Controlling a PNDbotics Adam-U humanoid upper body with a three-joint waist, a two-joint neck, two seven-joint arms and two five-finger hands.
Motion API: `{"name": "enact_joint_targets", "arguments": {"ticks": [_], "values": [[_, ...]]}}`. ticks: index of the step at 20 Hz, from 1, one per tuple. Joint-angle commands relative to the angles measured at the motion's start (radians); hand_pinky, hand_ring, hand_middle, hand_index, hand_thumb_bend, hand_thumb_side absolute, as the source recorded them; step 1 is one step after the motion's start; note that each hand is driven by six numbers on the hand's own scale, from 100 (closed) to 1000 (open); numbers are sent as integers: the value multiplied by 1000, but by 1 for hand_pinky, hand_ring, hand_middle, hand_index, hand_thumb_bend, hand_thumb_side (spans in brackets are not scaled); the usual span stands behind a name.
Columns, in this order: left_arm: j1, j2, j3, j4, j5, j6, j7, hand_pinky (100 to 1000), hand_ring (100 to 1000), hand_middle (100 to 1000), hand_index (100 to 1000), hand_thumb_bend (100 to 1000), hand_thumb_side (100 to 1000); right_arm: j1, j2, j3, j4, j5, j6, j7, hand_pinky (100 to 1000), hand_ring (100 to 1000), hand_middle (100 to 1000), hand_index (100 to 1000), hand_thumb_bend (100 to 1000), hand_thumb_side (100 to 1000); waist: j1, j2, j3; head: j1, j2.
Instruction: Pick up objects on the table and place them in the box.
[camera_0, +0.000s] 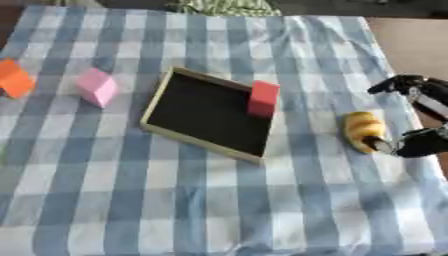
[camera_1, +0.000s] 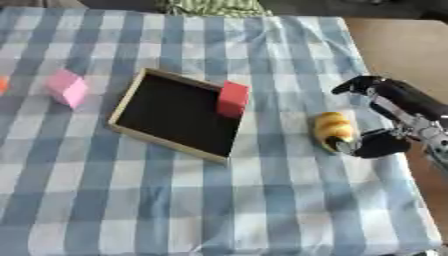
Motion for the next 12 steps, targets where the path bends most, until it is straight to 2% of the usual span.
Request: {"name": "enact_joint_targets", "arguments": {"ticks": [1, 12], "values": [[-8, 16, 7, -15, -3, -2, -2, 878, 853, 834, 931, 427, 644, -5, -15, -6, 4, 19, 16, -1, 870, 883, 825, 865, 433, 319, 1, 4, 1, -3, 5], [-6, 9, 5, -15, 0, -3, -3, 878, 858, 834, 931, 419, 652, -33, -2, 17, 98, 67, 31, 18, 867, 875, 815, 866, 464, 304, 2, 8, 6, -8, 5]]}}
